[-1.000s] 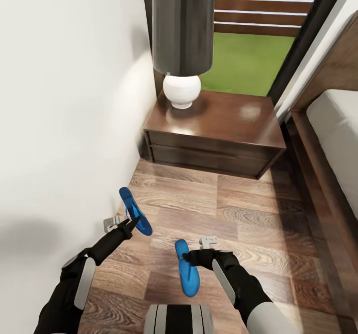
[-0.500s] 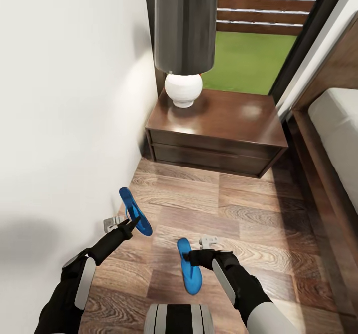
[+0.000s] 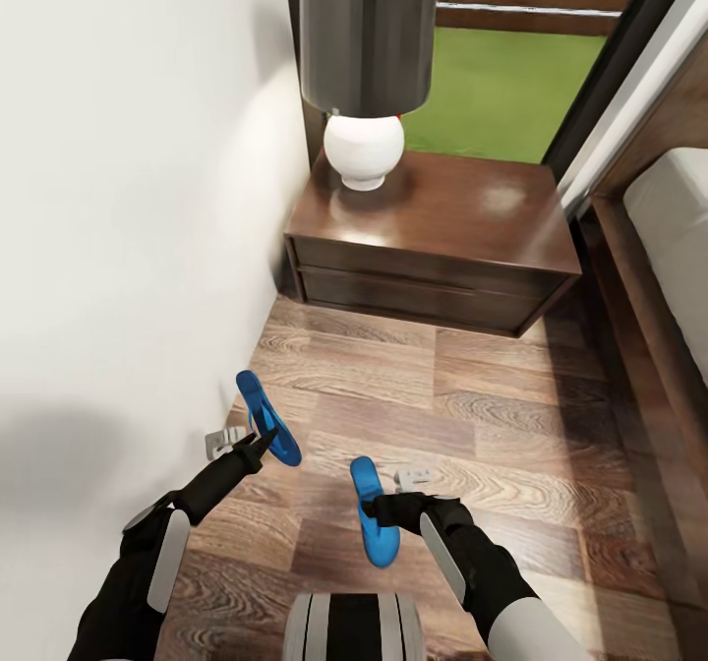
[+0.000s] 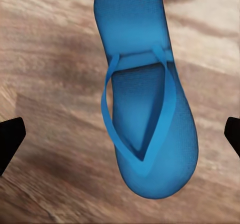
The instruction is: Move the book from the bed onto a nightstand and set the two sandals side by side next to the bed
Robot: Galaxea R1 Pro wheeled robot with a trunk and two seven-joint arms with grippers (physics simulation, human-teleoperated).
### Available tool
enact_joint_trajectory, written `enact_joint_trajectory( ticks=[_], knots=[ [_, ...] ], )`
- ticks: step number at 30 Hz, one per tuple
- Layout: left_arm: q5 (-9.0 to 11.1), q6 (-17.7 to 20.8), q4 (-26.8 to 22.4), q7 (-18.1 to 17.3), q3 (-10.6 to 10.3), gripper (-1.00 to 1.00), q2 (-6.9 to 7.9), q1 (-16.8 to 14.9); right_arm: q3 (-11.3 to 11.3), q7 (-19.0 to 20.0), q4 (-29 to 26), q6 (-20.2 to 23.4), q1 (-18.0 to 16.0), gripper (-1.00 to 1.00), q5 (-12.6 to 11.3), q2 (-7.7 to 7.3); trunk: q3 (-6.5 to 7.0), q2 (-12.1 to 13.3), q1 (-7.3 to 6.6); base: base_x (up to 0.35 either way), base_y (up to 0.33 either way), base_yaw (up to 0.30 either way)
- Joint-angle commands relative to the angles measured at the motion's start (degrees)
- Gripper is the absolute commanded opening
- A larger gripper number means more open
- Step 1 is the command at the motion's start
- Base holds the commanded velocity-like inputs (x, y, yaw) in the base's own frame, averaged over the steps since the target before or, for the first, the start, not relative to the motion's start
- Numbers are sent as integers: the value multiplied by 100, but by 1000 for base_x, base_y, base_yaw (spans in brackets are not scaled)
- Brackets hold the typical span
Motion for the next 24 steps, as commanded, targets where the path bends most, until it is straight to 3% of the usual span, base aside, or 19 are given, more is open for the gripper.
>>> enact_joint_trajectory(
  ticks=[1,16,24],
  knots=[
    [50,55,-2,-23,16,-100,-6,-3,3,-1,-7,26,-2,100,-22,-1,-26,-3,1,0,0,0],
    [49,59,-2,-23,17,-100,-6,-3,3,-1,-7,26,-2,100,-22,-1,-358,-23,40,0,0,0],
    [50,62,-2,-23,18,-100,-6,-3,3,-1,-7,26,-2,100,-22,-1,-358,-23,40,0,0,0]
  ],
)
